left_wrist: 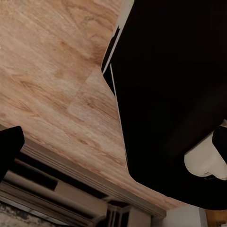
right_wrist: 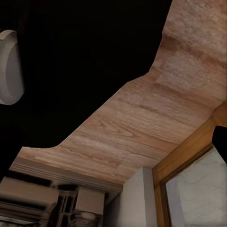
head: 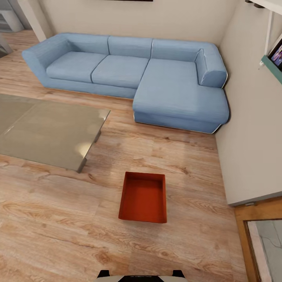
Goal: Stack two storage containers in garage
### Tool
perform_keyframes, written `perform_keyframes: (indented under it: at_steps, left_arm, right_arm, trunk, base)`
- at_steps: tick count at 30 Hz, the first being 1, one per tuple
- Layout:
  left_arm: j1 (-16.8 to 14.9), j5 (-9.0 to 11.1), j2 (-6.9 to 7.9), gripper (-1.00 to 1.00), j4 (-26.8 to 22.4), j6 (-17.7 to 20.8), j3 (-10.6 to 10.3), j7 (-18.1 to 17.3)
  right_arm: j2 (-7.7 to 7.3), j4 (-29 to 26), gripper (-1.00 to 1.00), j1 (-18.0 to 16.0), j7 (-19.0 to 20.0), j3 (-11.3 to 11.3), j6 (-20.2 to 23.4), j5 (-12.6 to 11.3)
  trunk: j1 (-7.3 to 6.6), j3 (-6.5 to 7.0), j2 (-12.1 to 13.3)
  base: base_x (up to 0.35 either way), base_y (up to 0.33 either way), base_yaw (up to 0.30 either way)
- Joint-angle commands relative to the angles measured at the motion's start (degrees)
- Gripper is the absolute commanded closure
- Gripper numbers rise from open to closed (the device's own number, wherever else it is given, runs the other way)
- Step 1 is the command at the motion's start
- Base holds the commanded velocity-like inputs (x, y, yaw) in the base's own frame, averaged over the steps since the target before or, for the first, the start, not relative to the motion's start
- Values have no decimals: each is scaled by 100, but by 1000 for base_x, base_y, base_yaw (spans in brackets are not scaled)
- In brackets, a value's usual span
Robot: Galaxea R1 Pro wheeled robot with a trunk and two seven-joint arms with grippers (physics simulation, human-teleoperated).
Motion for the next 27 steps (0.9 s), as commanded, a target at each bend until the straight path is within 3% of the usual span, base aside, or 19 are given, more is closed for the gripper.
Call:
perform_keyframes:
  at_steps: [1, 9, 27]
  left_arm:
    - [0, 44, 3, -100, -1, -9, -47, 16]
    - [0, 44, 7, -100, -1, -8, -45, 16]
    - [0, 44, 8, -100, -1, -6, -51, 16]
  right_arm:
    - [3, 17, -100, -5, -13, 38, -31, -14]
    - [3, 17, -100, -5, -13, 31, -35, -20]
    - [3, 17, -100, -3, -13, 39, -39, -17]
  trunk:
    - [1, -4, -5]
    - [1, -4, -5]
    - [397, -327, -727]
  base:
    - [0, 0, 0]
    - [0, 0, -114]
    - [0, 0, -5]
